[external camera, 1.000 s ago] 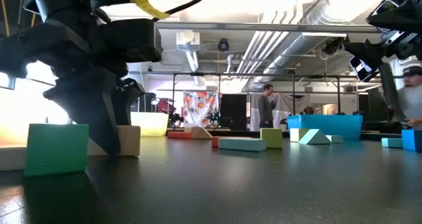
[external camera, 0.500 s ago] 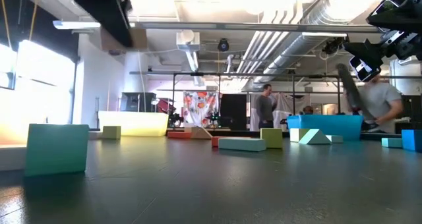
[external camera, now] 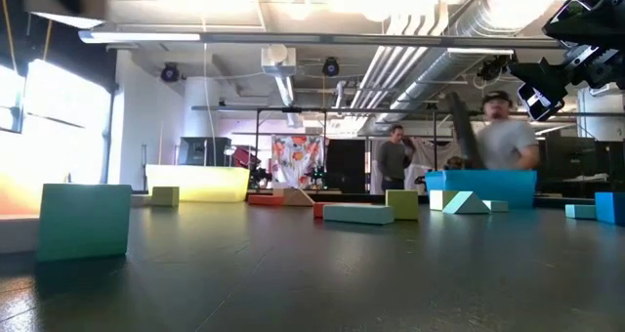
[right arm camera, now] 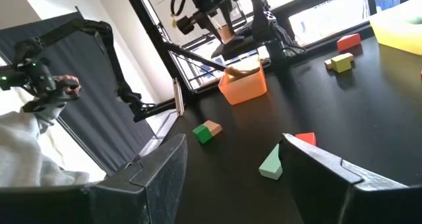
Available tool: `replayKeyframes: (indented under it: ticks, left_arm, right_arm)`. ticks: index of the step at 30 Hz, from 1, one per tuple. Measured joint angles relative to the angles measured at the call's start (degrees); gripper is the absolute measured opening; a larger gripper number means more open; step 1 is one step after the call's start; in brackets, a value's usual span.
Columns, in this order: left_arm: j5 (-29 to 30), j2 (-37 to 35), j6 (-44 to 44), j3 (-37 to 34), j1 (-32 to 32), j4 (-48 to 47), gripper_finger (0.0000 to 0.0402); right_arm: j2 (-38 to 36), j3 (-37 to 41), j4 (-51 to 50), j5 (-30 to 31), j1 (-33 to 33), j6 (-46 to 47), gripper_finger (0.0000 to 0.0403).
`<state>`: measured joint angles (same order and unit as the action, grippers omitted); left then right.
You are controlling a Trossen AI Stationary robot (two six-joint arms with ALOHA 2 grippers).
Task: Sort blocks by size
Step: Put the brown wooden block into the orange bin
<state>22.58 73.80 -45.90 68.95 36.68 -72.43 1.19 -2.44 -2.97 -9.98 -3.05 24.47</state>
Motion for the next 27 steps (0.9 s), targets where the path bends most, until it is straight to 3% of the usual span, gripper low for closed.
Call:
replayKeyframes:
  ticks: [7, 27]
  left_arm:
    - [-1.64, 0.09, -5.43, -1.49, 3.5, -1.74, 0.0095]
    - [-10.45, 0.09, -11.88, -9.93, 3.47, -0.85, 0.0095]
  right_arm:
    - [0.0, 0.0, 0.0, 0.0, -0.02, 0.08, 0.0236]
    - [0.0, 0.0, 0.01, 0.0, 0.0, -0.01, 0.0236]
